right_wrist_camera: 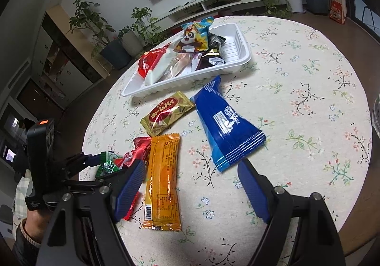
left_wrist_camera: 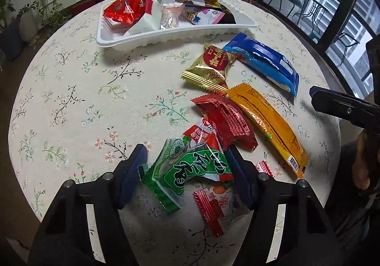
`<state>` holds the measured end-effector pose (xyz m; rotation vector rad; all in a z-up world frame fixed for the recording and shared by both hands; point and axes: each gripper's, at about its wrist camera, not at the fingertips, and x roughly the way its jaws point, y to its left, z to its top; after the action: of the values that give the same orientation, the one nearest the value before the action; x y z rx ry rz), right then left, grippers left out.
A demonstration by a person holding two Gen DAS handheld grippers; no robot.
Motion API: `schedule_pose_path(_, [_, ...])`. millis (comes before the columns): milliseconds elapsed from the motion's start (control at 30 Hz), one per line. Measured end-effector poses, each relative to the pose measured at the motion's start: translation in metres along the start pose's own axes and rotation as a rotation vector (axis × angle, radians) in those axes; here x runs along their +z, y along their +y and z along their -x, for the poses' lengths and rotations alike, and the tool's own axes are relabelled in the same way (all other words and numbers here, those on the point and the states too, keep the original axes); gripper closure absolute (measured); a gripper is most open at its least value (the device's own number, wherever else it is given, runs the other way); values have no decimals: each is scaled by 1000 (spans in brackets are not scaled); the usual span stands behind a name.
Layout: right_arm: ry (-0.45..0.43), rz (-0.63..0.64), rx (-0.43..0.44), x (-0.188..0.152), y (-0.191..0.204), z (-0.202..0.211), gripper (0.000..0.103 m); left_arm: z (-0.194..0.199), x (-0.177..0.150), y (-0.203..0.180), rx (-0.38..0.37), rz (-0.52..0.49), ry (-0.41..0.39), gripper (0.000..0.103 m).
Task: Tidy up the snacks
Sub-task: 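Grasp the green packet with the left gripper while the right moves over the orange bar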
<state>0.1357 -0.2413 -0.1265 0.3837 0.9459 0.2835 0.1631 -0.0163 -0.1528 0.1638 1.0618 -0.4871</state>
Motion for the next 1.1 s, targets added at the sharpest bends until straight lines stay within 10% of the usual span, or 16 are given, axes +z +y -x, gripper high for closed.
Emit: schedule_pose_path(1100, [45,188,-72,-16,36,-17,21,27,-25,29,-88,128,-50,65])
